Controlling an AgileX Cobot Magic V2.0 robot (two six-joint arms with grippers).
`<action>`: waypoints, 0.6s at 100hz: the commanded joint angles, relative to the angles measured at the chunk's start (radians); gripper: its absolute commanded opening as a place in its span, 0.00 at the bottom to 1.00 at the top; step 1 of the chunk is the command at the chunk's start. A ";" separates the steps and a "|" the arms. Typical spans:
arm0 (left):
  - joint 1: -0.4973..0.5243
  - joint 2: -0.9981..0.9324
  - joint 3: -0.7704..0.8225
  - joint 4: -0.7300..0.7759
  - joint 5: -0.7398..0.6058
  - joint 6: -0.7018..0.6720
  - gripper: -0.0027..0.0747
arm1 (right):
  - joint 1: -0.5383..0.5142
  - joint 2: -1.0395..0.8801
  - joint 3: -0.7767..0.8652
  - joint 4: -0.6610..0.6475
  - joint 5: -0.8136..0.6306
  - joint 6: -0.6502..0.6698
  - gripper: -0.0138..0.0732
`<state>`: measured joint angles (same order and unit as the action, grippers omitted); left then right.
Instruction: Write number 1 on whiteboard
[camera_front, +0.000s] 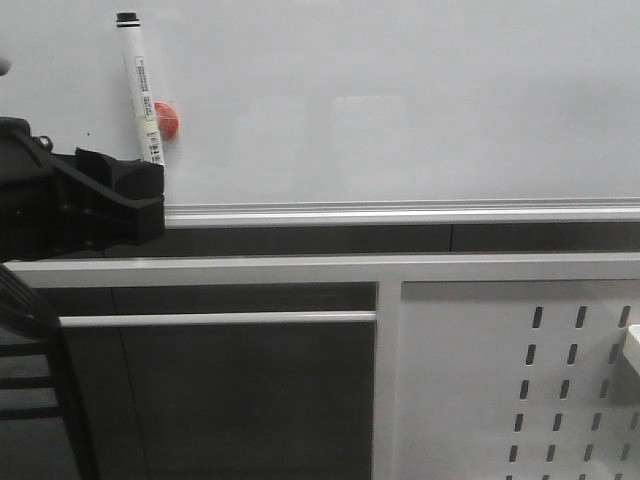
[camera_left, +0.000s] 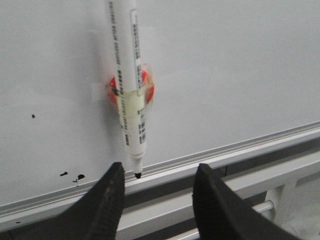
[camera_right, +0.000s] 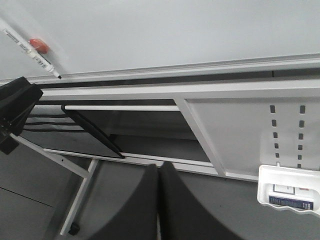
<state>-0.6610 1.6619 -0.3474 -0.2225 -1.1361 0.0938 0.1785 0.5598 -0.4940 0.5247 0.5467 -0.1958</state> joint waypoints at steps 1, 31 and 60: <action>0.002 -0.021 -0.034 -0.016 -0.213 0.005 0.43 | 0.032 0.016 -0.028 0.026 -0.093 -0.016 0.08; 0.013 0.051 -0.114 -0.029 -0.209 0.017 0.43 | 0.065 0.016 -0.028 0.026 -0.126 -0.016 0.08; 0.029 0.053 -0.146 -0.064 -0.201 0.050 0.43 | 0.065 0.016 -0.032 0.026 -0.151 -0.016 0.08</action>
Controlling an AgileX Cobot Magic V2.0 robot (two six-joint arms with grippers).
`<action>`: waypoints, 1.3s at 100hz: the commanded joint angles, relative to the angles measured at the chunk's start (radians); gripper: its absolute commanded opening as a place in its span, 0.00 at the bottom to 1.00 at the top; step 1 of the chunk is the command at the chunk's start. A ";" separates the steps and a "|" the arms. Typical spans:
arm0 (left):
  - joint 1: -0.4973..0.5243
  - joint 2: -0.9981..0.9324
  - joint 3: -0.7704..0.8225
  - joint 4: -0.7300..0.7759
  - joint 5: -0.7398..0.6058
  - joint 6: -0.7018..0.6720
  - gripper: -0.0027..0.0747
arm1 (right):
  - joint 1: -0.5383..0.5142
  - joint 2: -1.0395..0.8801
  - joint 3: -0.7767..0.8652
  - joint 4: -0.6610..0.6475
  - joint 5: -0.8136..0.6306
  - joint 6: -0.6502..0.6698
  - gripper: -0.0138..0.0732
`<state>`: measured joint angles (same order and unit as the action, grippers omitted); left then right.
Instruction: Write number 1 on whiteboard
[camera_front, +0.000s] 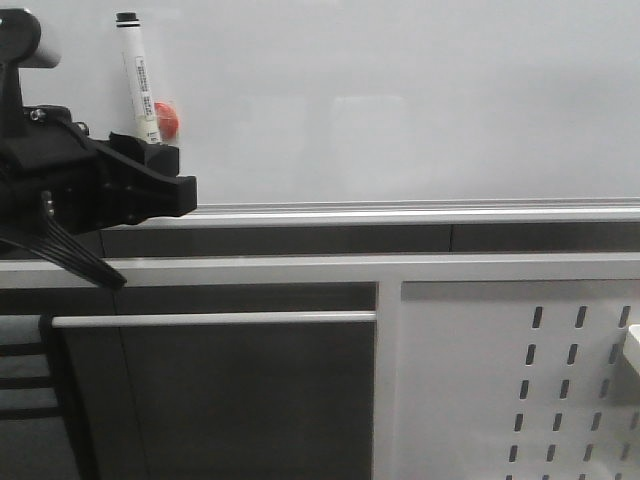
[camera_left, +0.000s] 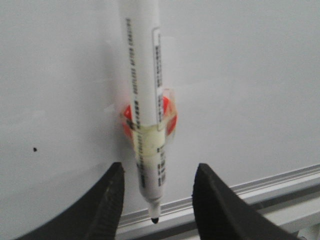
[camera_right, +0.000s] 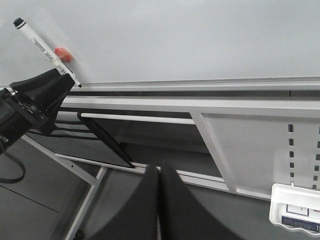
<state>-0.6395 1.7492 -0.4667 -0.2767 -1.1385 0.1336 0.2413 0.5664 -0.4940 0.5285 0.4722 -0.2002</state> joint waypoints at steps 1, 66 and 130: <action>0.008 -0.034 -0.030 -0.012 -0.198 0.010 0.43 | 0.002 0.009 -0.032 0.022 -0.076 -0.011 0.08; 0.025 -0.034 -0.086 0.006 -0.044 0.010 0.43 | 0.002 0.009 -0.032 0.022 -0.104 -0.011 0.08; 0.025 -0.018 -0.051 0.052 -0.051 0.008 0.38 | 0.002 0.009 -0.032 0.022 -0.116 -0.011 0.08</action>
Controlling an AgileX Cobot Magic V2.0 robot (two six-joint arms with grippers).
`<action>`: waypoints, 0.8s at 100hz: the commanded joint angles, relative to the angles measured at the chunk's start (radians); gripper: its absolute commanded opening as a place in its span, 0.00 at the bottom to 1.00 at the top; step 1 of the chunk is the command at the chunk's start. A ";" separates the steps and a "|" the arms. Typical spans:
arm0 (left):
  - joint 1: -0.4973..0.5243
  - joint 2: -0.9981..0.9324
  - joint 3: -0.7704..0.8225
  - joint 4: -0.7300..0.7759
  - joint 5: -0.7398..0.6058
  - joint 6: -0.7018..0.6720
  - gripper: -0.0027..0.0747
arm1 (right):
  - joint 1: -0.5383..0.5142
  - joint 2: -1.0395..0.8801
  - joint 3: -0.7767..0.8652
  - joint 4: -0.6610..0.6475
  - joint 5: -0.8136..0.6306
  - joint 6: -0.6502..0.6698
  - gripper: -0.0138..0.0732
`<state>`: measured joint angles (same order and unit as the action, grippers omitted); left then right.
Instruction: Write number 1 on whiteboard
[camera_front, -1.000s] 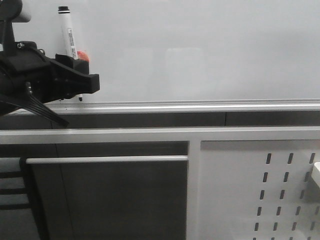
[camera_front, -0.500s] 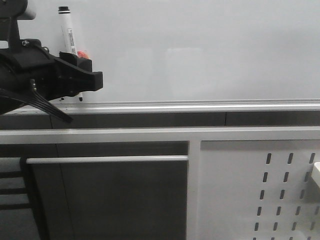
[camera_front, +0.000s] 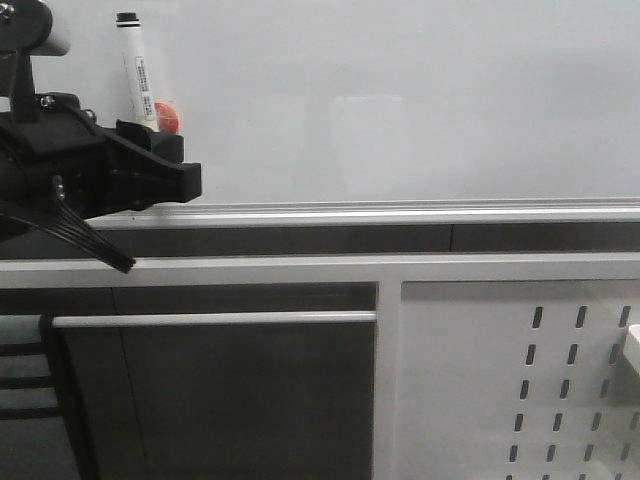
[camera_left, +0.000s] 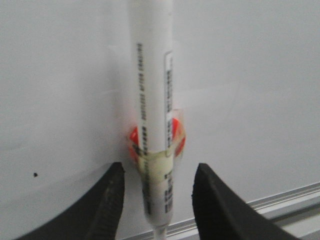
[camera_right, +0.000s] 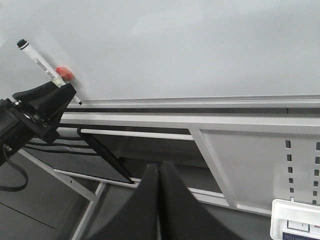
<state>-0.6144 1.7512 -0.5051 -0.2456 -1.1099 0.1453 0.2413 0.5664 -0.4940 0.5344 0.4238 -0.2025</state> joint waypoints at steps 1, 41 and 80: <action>-0.001 -0.019 -0.013 0.020 -0.079 -0.003 0.37 | 0.002 0.009 -0.032 0.016 -0.070 -0.009 0.08; -0.001 0.055 -0.013 0.018 -0.176 -0.055 0.32 | 0.002 0.009 -0.032 0.016 -0.070 -0.009 0.08; -0.001 0.055 -0.014 0.018 -0.240 -0.055 0.32 | 0.002 0.009 -0.032 0.016 -0.070 -0.009 0.08</action>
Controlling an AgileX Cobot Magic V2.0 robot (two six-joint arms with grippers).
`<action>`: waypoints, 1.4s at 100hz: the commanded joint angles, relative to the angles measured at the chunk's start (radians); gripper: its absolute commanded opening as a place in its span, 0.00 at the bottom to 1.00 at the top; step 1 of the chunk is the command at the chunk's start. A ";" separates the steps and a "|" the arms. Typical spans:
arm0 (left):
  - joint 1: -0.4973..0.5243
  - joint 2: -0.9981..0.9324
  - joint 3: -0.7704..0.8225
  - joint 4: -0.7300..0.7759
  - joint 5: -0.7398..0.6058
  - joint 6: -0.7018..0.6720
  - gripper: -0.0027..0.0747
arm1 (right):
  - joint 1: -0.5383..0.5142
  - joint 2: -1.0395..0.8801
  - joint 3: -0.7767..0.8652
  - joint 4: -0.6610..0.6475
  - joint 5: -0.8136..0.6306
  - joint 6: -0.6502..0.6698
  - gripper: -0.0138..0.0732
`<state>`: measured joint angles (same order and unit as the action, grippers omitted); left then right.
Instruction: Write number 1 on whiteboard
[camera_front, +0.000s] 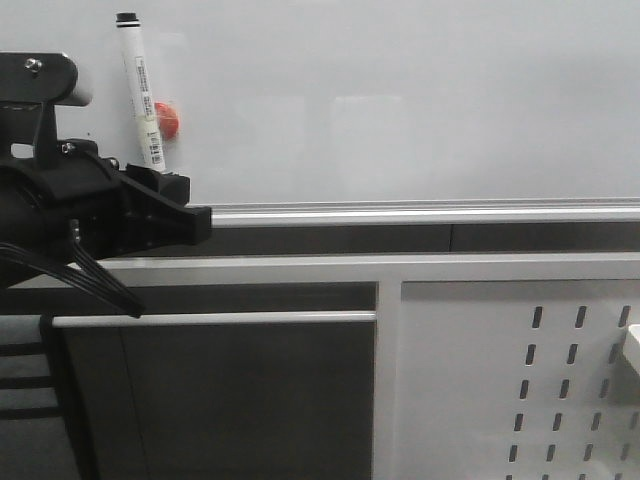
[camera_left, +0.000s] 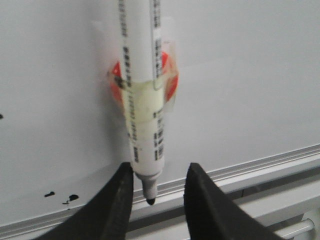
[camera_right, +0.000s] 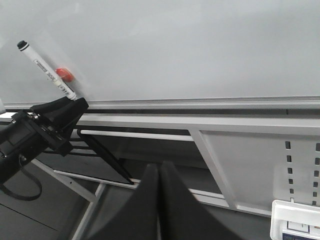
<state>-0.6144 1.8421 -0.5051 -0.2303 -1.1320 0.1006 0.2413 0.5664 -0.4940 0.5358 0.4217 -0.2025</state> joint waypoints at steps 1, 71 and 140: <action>-0.001 -0.036 -0.014 0.003 -0.218 -0.010 0.32 | 0.002 0.009 -0.032 0.015 -0.067 -0.009 0.08; -0.001 -0.042 -0.041 -0.020 -0.218 -0.009 0.32 | 0.002 0.009 -0.032 0.015 -0.067 -0.009 0.08; -0.002 -0.072 -0.040 -0.059 -0.218 -0.006 0.01 | 0.002 0.009 -0.032 0.013 -0.066 -0.009 0.08</action>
<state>-0.6144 1.8200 -0.5454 -0.2815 -1.1335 0.0985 0.2413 0.5664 -0.4940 0.5358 0.4217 -0.2025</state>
